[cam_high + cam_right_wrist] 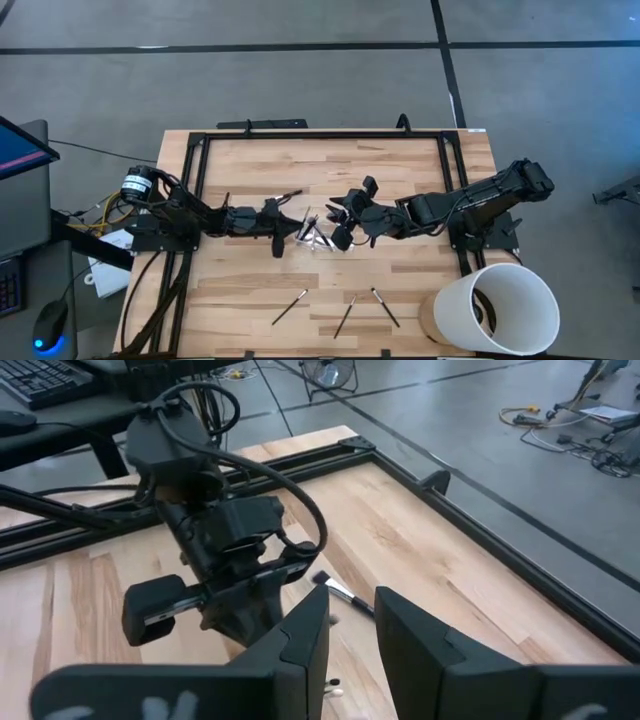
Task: Put items in baskets/containers
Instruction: Put the eyeshadow brush into the left section of the transparent organizer, then put the eyeshadow brush into the middle section of the transparent organizer
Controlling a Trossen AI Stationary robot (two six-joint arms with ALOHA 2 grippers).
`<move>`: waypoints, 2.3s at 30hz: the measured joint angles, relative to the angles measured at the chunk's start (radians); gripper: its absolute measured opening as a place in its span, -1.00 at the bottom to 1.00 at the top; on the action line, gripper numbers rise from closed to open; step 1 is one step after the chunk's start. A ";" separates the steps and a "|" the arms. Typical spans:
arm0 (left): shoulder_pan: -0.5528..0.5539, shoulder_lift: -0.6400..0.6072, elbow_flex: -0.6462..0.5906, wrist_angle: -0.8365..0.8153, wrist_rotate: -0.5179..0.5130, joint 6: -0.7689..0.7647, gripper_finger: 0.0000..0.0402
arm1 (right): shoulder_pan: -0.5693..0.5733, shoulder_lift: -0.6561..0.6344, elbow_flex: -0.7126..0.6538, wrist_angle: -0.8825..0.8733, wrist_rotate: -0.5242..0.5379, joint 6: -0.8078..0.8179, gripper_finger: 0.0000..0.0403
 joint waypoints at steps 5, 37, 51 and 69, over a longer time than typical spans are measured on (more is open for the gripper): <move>0.001 0.000 0.000 0.000 -0.001 -0.002 -0.82 | 0.000 0.000 0.000 -0.001 0.000 0.000 -0.62; -0.027 -0.283 -0.003 -0.178 0.022 0.130 -0.62 | -0.016 0.054 0.000 -0.031 -0.106 0.042 -0.62; -0.040 -0.542 -0.003 -0.564 -0.089 0.151 -0.62 | -0.013 0.054 0.000 -0.007 -0.107 0.069 -0.62; 0.090 -0.548 0.217 -1.216 -0.155 0.134 -0.62 | -0.022 0.054 0.000 -0.007 -0.106 0.061 -0.62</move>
